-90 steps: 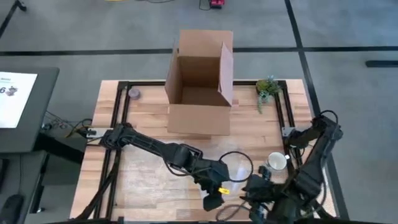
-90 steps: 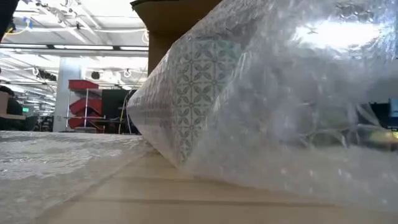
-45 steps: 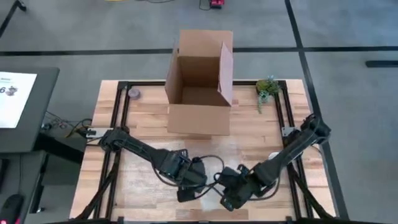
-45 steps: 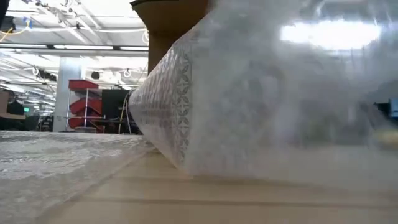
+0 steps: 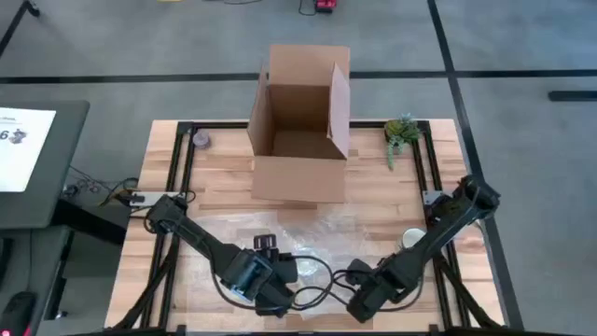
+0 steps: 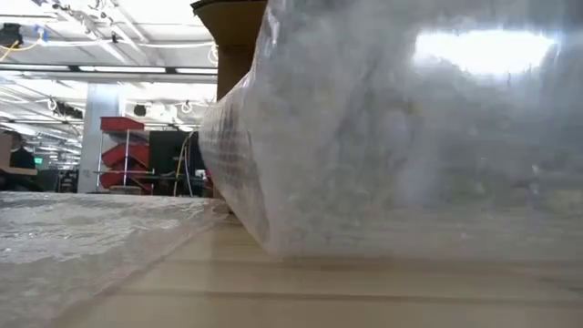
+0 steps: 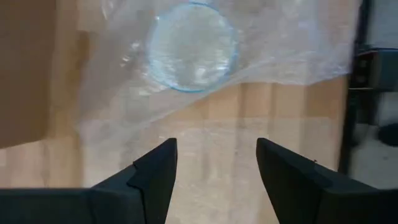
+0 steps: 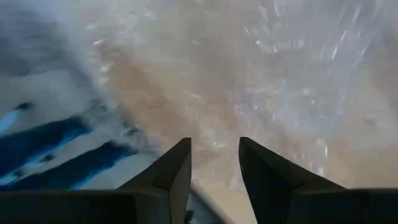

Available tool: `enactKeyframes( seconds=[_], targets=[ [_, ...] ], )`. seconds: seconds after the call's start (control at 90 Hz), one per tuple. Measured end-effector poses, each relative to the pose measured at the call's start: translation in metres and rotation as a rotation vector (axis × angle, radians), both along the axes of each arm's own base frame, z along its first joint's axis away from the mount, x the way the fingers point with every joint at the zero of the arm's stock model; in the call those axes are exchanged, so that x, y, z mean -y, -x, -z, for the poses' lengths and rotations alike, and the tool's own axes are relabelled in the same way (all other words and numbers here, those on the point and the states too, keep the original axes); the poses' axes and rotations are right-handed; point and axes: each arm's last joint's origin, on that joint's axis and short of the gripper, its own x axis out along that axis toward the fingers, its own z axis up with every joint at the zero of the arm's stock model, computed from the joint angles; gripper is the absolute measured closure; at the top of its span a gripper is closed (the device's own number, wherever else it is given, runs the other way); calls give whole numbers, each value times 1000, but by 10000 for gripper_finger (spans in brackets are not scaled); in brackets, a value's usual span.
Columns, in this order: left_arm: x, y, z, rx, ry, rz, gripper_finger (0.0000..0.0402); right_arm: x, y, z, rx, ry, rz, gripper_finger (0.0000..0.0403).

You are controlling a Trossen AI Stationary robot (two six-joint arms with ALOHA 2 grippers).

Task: Wrap mug
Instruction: Wrap the blue patterned mug with the right transparent bubble wrap

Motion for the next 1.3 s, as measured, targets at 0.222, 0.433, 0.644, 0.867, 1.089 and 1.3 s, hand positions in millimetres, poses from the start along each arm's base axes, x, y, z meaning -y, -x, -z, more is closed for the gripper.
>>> enactKeyframes(
  seconds=[0.222, 0.433, 0.644, 0.867, 1.089, 1.3],
  targets=[
    [-9, 34, -53, 141, 147, -34, 247, 7, -30, -34, 273, -35, -38, 280],
    [-20, 65, -85, 214, 221, -92, 267, 53, -52, -29, 140, -86, -6, 280],
    [-17, 75, -82, 174, 215, -140, 268, 86, -87, -37, 352, -112, -56, 281],
    [-4, 89, -81, 110, 289, -125, 268, 82, -108, 1, 321, -17, -22, 318],
    [-11, 102, -95, 138, 325, -118, 268, 76, -115, 33, 256, 97, -17, 395],
    [-20, 110, -105, 203, 315, -136, 268, 77, -117, 58, 163, 185, -53, 402]
  ],
)
